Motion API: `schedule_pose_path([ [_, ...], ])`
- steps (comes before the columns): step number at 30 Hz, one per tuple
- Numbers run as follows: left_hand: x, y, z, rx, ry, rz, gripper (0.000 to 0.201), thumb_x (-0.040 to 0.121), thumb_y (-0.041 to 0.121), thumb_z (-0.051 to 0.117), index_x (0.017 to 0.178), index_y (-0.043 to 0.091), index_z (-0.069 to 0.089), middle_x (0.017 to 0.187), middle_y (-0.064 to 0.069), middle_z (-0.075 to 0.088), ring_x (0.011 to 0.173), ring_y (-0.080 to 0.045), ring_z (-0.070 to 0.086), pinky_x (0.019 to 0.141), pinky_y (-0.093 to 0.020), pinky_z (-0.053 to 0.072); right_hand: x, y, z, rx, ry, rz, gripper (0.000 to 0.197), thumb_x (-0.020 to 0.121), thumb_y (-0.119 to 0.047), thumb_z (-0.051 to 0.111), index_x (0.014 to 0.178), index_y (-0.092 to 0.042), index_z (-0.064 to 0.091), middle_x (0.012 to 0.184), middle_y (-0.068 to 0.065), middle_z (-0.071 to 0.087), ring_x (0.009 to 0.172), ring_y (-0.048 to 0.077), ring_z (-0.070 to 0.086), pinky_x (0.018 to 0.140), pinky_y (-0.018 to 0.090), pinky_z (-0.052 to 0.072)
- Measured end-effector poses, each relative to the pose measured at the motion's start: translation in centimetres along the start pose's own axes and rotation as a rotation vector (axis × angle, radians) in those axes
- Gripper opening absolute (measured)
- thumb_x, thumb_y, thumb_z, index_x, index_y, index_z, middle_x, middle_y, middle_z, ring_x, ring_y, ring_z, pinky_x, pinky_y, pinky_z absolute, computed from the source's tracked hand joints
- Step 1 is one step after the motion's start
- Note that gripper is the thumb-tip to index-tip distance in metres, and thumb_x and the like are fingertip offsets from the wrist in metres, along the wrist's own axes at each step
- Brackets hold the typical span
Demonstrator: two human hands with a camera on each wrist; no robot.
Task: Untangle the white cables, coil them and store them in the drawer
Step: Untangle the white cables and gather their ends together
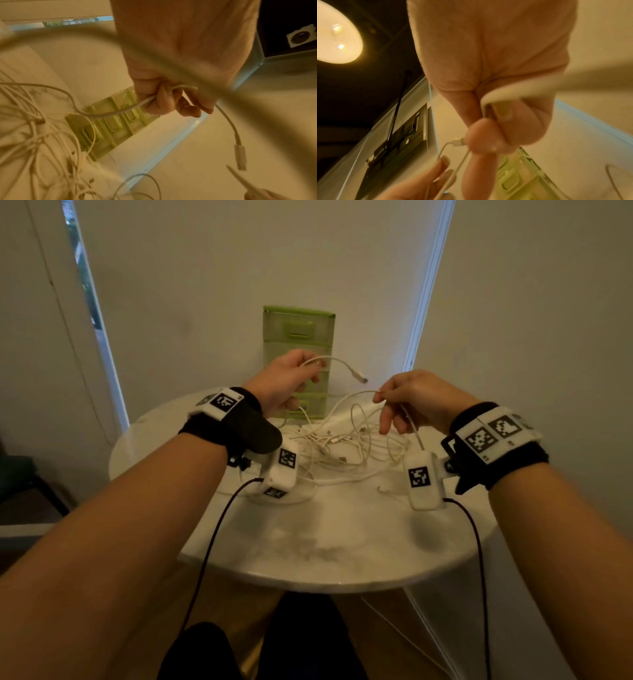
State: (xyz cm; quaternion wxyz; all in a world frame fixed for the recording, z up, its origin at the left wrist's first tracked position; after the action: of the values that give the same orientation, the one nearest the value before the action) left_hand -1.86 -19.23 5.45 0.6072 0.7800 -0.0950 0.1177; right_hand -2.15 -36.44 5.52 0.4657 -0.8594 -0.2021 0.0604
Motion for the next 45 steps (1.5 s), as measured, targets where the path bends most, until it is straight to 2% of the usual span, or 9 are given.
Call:
schedule_pose_path([
  [4, -1.3, 1.6, 3.4, -0.169, -0.052, 0.023, 0.023, 0.101, 0.021, 0.037, 0.082, 0.024, 0.050, 0.069, 0.008, 0.044, 0.048, -0.003, 0.028, 0.040, -0.015, 0.018, -3.6, 1.2, -0.2, 0.056, -0.015, 0.041, 0.020, 0.095, -0.004, 0.034, 0.085, -0.006, 0.051, 0.048, 0.009, 0.064, 0.032, 0.013, 0.050, 0.035, 0.015, 0.035],
  [8, -2.8, 3.0, 5.4, -0.404, -0.131, -0.047, 0.028, 0.094, 0.026, 0.042, 0.066, 0.026, 0.043, 0.047, 0.011, 0.037, 0.042, -0.002, 0.024, 0.039, -0.016, 0.012, -6.6, 1.9, -6.5, -0.252, 0.359, 0.035, 0.016, 0.090, -0.009, 0.040, 0.091, -0.007, 0.056, 0.058, 0.008, 0.065, 0.040, 0.014, 0.052, 0.039, 0.018, 0.034],
  [13, -4.2, 4.5, 7.5, -0.430, -0.138, 0.016, 0.037, 0.096, 0.051, 0.037, 0.070, 0.025, 0.040, 0.047, 0.011, 0.024, 0.045, -0.004, 0.018, 0.041, -0.017, 0.009, -9.0, 5.1, -9.8, -1.016, 0.357, 0.298, 0.029, 0.085, -0.014, 0.045, 0.107, -0.012, 0.065, 0.119, 0.015, 0.058, 0.109, 0.031, 0.052, 0.084, 0.036, 0.045],
  [17, -4.7, 4.3, 9.7, -0.497, -0.179, 0.020, 0.030, 0.101, 0.041, 0.032, 0.083, 0.024, 0.049, 0.049, 0.012, 0.031, 0.045, -0.004, 0.026, 0.041, -0.015, 0.018, -8.5, 4.7, -6.4, -0.710, 0.271, 0.073, 0.040, 0.091, -0.016, 0.048, 0.131, -0.017, 0.051, 0.137, 0.009, 0.051, 0.127, 0.024, 0.044, 0.107, 0.034, 0.034],
  [24, -5.0, 4.7, 11.7, -0.631, -0.160, 0.067, 0.025, 0.102, 0.015, 0.027, 0.090, 0.019, 0.049, 0.064, 0.005, 0.039, 0.057, -0.008, 0.038, 0.055, -0.022, 0.032, -7.8, 1.8, 4.6, -0.160, -0.017, -0.164, 0.036, 0.096, -0.028, 0.046, 0.127, -0.009, 0.050, 0.114, 0.009, 0.063, 0.099, 0.018, 0.062, 0.086, 0.019, 0.047],
  [28, -4.4, 4.7, 10.6, -0.820, -0.130, 0.065, 0.024, 0.103, 0.013, 0.027, 0.088, 0.016, 0.046, 0.061, 0.004, 0.043, 0.049, -0.006, 0.046, 0.057, -0.018, 0.043, -7.7, 4.9, 4.5, -0.188, -0.060, -0.063, 0.014, 0.095, -0.015, 0.046, 0.088, -0.013, 0.058, 0.073, 0.003, 0.055, 0.061, 0.013, 0.054, 0.060, 0.026, 0.046],
  [35, -5.0, 4.5, 12.3, -0.957, -0.297, 0.040, 0.025, 0.103, 0.014, 0.027, 0.085, 0.017, 0.044, 0.059, 0.006, 0.053, 0.066, -0.010, 0.063, 0.078, -0.049, 0.055, -7.4, 4.2, 2.9, 0.033, 0.009, -0.219, 0.066, 0.091, -0.013, 0.055, 0.145, -0.011, 0.017, 0.148, 0.004, 0.033, 0.129, 0.014, 0.039, 0.086, 0.013, 0.041],
  [39, -5.1, 5.3, 12.4, -0.916, -0.279, 0.075, 0.028, 0.104, 0.015, 0.023, 0.084, 0.018, 0.042, 0.056, 0.006, 0.056, 0.069, -0.011, 0.068, 0.082, -0.044, 0.051, -7.0, 2.2, 4.3, 0.220, -0.075, -0.233, 0.010, 0.091, -0.015, 0.053, 0.100, -0.018, 0.056, 0.094, -0.001, 0.064, 0.088, 0.015, 0.060, 0.080, 0.033, 0.046],
  [45, -4.2, 4.0, 8.1, -0.827, -0.096, 0.107, 0.025, 0.104, 0.015, 0.025, 0.086, 0.020, 0.042, 0.059, 0.007, 0.052, 0.063, -0.011, 0.061, 0.076, -0.036, 0.051, -7.3, 5.5, 0.7, -0.214, -0.016, -0.009, 0.024, 0.097, -0.016, 0.043, 0.078, -0.013, 0.057, 0.060, 0.008, 0.052, 0.039, 0.010, 0.051, 0.040, 0.020, 0.044],
])
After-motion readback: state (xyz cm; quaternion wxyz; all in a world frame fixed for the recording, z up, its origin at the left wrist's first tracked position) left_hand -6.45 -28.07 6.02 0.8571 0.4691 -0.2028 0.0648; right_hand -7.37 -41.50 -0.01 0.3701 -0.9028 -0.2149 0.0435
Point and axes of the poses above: each hand's wrist, its own x-axis towards the middle knuckle, its own z-axis out of the palm, y = z × x, the point moved 10 cm from there along x, towards the middle knuckle
